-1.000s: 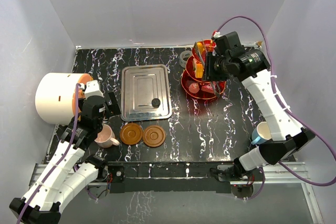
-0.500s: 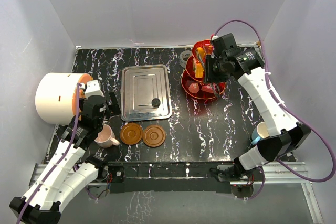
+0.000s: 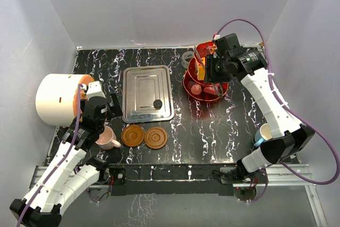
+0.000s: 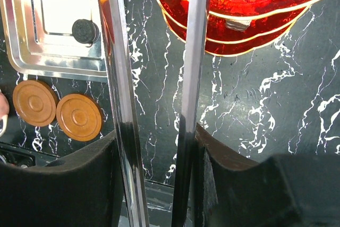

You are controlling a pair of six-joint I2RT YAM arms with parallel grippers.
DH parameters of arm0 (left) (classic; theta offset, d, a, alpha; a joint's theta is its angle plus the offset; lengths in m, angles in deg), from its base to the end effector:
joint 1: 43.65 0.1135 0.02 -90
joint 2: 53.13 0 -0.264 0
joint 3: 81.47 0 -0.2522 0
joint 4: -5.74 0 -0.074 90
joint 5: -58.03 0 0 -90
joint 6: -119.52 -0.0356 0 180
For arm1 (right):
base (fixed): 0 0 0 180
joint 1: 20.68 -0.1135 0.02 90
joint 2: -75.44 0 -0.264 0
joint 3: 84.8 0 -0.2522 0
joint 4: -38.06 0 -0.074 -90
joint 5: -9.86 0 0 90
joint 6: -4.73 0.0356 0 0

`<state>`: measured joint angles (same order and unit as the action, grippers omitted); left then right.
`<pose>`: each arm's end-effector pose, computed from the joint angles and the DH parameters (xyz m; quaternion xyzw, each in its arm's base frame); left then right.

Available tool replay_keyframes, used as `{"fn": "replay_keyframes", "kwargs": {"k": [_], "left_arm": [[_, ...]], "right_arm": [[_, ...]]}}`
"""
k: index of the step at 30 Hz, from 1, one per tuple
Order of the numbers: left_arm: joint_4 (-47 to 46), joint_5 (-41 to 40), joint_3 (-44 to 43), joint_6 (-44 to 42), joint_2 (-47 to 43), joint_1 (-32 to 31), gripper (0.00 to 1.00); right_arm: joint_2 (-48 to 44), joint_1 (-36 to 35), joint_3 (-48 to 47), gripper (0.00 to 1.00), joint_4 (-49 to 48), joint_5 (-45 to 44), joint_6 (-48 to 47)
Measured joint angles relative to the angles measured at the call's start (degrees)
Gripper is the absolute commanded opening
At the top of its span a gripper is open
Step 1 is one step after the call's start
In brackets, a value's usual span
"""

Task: Serve the afternoon tea
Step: Place the desert on the desert table, then pick up the desert from the tray.

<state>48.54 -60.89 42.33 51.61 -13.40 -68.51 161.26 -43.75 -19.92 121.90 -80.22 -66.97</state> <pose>0.1461 -0.0487 0.3071 -0.1118 0.8256 -0.0089 0.5530 0.2616 0.1113 0.4109 -0.0394 0.9517 0.1069 0.2851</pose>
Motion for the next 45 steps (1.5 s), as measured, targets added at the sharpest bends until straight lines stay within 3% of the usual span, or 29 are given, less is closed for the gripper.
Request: {"fn": "replay_keyframes", "kwargs": {"k": [6,16,25,45], "left_arm": [[0.0,0.0,0.0,0.0,0.3,0.0,0.99],[0.0,0.2,0.0,0.0,0.3,0.0,0.99],[0.0,0.2,0.0,0.0,0.0,0.0,0.99],[0.2,0.1,0.0,0.0,-1.6,0.0,0.99]], "right_arm": [[0.0,0.2,-0.1,0.4,-0.1,1.9,-0.1],[-3.5,0.3,1.4,0.38,-4.0,14.2,-0.3],[-7.4,-0.8,13.5,0.38,-7.2,26.2,-1.2],[-1.9,-19.3,22.3,0.39,-9.3,18.0,0.3]]}}
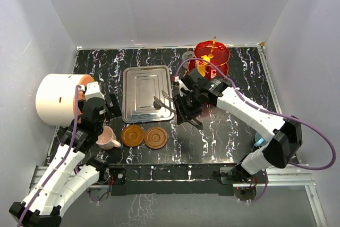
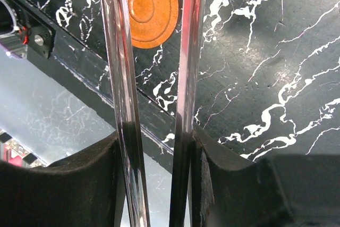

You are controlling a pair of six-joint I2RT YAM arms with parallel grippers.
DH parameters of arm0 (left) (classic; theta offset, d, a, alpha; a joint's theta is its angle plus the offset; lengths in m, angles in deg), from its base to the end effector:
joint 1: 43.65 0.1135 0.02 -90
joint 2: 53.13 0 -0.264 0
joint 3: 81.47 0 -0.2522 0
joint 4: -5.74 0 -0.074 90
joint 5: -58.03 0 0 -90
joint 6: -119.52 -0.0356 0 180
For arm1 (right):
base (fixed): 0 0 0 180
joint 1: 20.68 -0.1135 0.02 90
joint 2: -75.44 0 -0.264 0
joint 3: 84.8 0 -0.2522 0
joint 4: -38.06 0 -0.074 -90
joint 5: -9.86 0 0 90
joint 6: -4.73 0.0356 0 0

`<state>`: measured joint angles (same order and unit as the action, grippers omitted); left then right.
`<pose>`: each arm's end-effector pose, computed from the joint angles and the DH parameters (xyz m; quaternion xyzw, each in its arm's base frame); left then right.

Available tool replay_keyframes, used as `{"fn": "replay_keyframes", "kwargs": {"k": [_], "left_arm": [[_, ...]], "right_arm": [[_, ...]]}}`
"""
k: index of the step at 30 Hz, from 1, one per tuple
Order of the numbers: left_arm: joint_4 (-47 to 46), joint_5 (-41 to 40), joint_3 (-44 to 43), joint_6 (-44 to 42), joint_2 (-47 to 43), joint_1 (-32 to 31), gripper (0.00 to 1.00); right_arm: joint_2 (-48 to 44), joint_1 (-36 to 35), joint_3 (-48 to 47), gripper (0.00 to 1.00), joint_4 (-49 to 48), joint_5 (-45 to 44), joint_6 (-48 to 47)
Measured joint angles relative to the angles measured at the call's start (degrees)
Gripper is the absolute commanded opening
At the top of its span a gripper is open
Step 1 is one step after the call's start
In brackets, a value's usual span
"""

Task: Serve the afternoon tea
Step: Pick up the desert from the tray.

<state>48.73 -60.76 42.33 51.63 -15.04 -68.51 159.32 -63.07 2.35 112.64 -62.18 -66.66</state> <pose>0.1409 -0.0464 0.3105 -0.1142 0.8193 -0.0156 0.5616 0.2035 0.2006 0.3171 -0.2312 0.9379 0.2374 0.1023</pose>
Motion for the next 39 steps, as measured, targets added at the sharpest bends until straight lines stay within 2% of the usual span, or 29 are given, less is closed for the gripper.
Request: {"fn": "replay_keyframes", "kwargs": {"k": [20,30,39], "left_arm": [[0.0,-0.4,0.0,0.0,0.0,0.0,0.99],[0.0,-0.4,0.0,0.0,0.0,0.0,0.99],[0.0,-0.4,0.0,0.0,0.0,0.0,0.99]], "right_arm": [[6.4,-1.9,3.0,0.43,-7.9,-1.5,2.5],[14.9,-1.9,3.0,0.45,-10.0,-2.8,2.7],[16.9,-0.5,2.6,0.47,-11.5,-4.0,2.7]]}}
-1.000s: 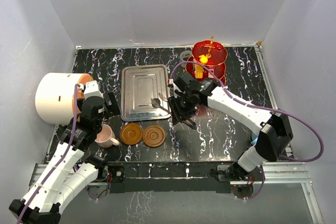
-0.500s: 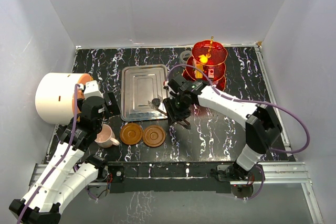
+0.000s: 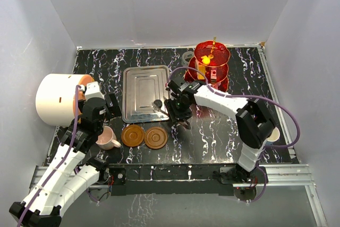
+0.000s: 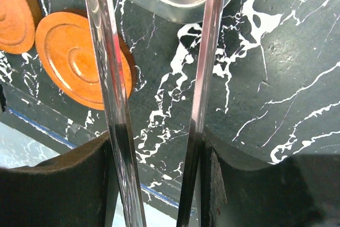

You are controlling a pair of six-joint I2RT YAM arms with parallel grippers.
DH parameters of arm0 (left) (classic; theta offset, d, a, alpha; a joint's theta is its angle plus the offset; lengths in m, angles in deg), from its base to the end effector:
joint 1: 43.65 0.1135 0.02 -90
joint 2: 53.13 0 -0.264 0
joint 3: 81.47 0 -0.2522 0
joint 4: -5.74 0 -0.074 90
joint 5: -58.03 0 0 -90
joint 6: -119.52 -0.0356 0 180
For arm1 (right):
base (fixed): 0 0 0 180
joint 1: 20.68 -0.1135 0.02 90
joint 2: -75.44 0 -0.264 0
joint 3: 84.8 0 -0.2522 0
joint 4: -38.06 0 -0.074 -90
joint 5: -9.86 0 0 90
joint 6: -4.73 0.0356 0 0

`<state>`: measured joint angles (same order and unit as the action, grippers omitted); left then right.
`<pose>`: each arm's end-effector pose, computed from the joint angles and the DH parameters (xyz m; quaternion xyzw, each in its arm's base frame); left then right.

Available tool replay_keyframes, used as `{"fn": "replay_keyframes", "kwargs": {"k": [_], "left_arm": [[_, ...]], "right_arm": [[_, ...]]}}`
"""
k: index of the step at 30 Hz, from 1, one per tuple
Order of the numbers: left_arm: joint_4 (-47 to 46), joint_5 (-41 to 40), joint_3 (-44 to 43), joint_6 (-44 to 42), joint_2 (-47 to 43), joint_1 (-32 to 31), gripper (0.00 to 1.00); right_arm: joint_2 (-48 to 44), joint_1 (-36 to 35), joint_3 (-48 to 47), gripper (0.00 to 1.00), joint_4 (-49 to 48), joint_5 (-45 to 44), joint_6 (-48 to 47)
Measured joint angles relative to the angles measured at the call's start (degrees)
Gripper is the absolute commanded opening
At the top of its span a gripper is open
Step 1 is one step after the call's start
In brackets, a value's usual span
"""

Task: Serve the afternoon tea
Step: Pick up the desert from the tray.

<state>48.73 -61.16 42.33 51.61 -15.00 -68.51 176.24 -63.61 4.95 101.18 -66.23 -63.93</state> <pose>0.1410 -0.0462 0.3105 -0.1158 0.8189 -0.0125 0.5621 0.2489 0.2432 0.2225 -0.2009 0.9620 0.1765 0.0556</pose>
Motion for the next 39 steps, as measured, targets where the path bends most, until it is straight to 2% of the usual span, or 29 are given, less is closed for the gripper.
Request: {"fn": "replay_keyframes", "kwargs": {"k": [5,10,18,24,32,39], "left_arm": [[0.0,0.0,0.0,0.0,0.0,0.0,0.99],[0.0,0.0,0.0,0.0,0.0,0.0,0.99],[0.0,0.0,0.0,0.0,0.0,0.0,0.99],[0.0,0.0,0.0,0.0,0.0,0.0,0.99],[0.0,0.0,0.0,0.0,0.1,0.0,0.99],[0.0,0.0,0.0,0.0,0.1,0.0,0.99]], "right_arm": [[2.8,0.6,0.0,0.46,-1.3,0.6,0.0],[4.5,0.6,0.0,0.4,-1.9,1.1,-0.2],[4.5,0.6,-0.2,0.31,-2.0,1.3,-0.2],[3.7,0.6,-1.7,0.28,-1.8,1.0,0.0],[-6.5,2.0,-7.2,0.28,1.1,0.1,1.0],[-17.4,8.6,-15.3,0.29,7.0,-3.0,1.2]]}}
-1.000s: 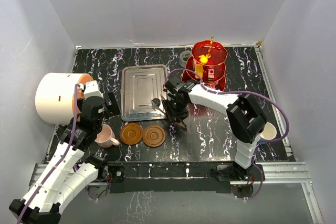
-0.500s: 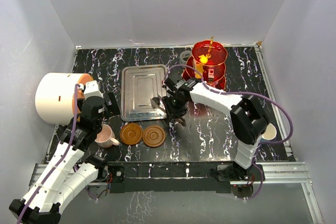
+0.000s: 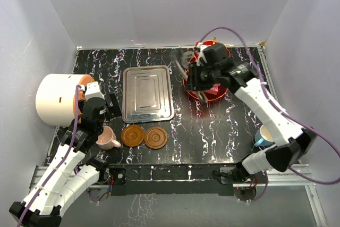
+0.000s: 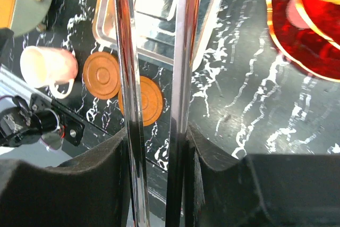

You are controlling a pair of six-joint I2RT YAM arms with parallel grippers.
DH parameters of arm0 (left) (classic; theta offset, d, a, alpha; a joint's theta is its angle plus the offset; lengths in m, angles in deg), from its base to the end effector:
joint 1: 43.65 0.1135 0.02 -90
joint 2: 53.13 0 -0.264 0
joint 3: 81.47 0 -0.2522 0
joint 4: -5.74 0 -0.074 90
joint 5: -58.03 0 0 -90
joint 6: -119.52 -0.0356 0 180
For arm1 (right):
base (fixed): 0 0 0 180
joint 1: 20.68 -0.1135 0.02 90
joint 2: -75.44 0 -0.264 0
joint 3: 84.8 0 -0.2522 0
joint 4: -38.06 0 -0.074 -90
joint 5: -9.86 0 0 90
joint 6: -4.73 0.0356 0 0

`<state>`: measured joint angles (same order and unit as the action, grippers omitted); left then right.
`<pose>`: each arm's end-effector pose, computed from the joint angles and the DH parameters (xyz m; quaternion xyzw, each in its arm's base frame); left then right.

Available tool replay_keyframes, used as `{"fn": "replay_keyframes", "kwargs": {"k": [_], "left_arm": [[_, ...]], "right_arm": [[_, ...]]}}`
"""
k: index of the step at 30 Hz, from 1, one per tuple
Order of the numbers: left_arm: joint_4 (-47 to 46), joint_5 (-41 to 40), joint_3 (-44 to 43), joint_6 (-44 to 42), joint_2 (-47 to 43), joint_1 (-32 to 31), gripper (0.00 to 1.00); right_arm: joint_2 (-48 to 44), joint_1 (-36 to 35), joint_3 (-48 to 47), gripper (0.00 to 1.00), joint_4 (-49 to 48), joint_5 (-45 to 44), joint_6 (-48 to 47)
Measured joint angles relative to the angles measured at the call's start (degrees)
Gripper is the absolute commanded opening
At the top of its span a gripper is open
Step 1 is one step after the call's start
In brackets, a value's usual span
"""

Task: Serve the afternoon tea
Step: Pick up the desert from the tray, then place the desert on the desert table.

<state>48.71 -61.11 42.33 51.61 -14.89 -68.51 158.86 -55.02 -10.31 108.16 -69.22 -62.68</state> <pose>0.1414 -0.0464 0.3102 -0.1154 0.8193 -0.0125 0.5614 0.2409 0.1727 0.3896 -0.1290 0.9210 0.2481 0.2712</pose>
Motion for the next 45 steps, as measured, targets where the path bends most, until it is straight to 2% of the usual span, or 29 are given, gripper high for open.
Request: {"fn": "replay_keyframes", "kwargs": {"k": [7,16,24,31,39,45], "left_arm": [[0.0,0.1,0.0,0.0,0.0,0.0,0.99],[0.0,0.4,0.0,0.0,0.0,0.0,0.99],[0.0,0.7,0.0,0.0,-0.1,0.0,0.99],[0.0,0.7,0.0,0.0,-0.2,0.0,0.99],[0.0,0.7,0.0,0.0,-0.2,0.0,0.99],[0.0,0.7,0.0,0.0,-0.2,0.0,0.99]], "right_arm": [[-7.9,7.2,-4.5,0.3,9.6,-6.0,-0.2],[-10.9,12.2,-5.6,0.3,15.9,-11.3,-0.7],[-11.1,17.4,-1.9,0.3,14.7,-10.3,-1.7],[-9.5,22.9,1.9,0.31,10.5,-5.0,-3.2],[-6.8,25.5,3.5,0.48,7.2,-1.2,-4.5],[-7.7,26.3,2.9,0.48,6.8,-2.3,-4.6]]}}
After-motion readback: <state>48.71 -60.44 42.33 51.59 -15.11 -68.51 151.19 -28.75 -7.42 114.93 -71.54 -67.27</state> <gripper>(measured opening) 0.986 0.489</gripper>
